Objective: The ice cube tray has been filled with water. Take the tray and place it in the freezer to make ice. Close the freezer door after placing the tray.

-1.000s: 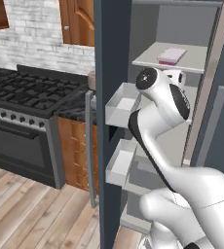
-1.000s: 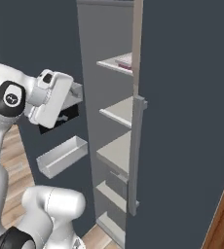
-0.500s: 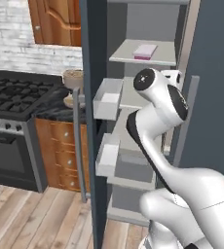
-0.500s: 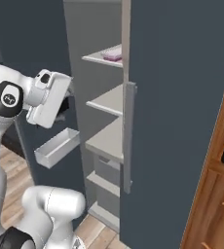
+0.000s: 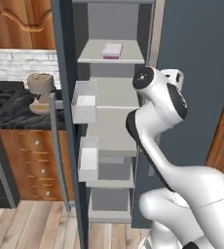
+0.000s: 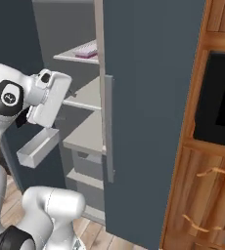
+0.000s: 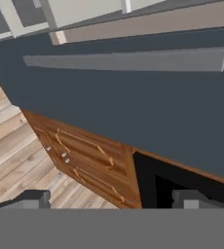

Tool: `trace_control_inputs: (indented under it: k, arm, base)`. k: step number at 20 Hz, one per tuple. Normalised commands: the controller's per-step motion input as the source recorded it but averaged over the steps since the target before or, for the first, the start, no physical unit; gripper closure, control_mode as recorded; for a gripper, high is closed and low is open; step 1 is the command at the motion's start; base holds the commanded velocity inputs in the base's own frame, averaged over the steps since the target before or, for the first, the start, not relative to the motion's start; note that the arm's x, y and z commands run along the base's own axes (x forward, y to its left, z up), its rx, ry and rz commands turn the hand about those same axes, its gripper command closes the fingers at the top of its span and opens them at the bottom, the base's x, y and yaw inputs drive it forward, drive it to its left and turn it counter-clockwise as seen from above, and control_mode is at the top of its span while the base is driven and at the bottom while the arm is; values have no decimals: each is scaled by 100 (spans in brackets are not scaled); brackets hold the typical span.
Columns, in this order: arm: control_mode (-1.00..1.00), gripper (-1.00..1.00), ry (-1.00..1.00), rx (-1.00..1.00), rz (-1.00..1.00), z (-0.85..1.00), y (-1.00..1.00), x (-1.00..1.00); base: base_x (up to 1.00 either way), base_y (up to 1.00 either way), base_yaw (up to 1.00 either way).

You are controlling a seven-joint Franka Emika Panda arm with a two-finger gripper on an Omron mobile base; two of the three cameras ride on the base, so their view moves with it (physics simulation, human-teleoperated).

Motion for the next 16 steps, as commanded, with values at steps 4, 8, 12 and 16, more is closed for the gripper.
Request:
trace_control_inputs:
  k: [4, 8, 12, 16]
  arm:
    - [100, -100, 0, 0, 0, 0, 0, 0]
    - [100, -100, 0, 0, 0, 0, 0, 0]
    - [100, -100, 0, 0, 0, 0, 0, 0]
    - [100, -100, 0, 0, 0, 0, 0, 0]
  base:
    - [-48, 38, -33]
    - [-45, 48, -28]
    - [-21, 60, -22]
    - [-1, 73, -17]
